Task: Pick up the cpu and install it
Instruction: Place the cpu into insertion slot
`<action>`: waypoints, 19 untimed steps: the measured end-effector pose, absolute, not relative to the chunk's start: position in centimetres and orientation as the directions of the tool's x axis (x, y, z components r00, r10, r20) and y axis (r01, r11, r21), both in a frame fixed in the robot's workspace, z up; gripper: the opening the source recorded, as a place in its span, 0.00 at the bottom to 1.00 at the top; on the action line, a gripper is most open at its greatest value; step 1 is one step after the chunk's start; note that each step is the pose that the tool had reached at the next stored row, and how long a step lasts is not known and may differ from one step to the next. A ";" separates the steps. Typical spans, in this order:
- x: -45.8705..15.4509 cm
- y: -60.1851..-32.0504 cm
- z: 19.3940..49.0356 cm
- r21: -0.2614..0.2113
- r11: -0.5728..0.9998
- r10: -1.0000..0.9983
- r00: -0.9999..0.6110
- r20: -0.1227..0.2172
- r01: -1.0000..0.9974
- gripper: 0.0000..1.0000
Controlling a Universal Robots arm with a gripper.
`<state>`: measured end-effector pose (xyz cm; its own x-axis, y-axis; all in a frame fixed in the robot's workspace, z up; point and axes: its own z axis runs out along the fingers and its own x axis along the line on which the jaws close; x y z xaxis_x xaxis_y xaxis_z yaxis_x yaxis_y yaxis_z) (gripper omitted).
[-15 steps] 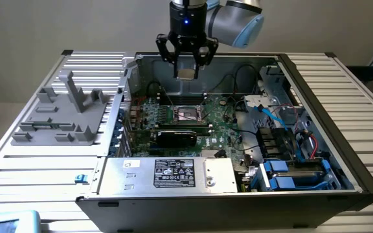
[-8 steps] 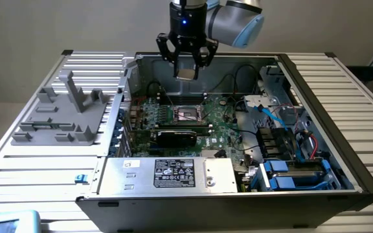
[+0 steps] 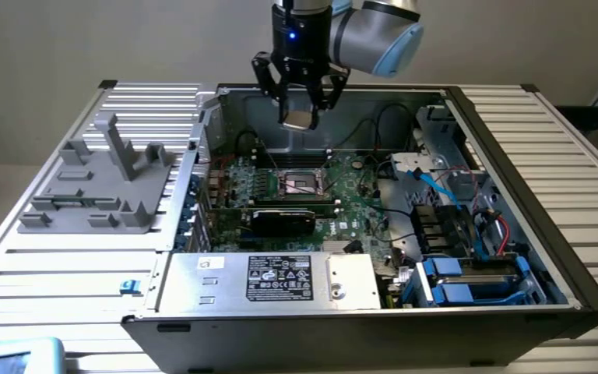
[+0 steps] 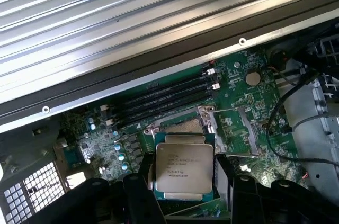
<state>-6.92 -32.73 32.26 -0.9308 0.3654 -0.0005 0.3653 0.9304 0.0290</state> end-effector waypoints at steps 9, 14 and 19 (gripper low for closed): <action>-6.9 -32.7 32.1 0.029 0.875 0.483 -0.875 -0.001 0.483 0.56; -6.9 -32.7 32.0 0.028 0.840 0.541 -0.841 -0.001 0.541 0.56; -6.9 -32.7 32.0 0.027 0.809 0.588 -0.809 -0.002 0.588 0.56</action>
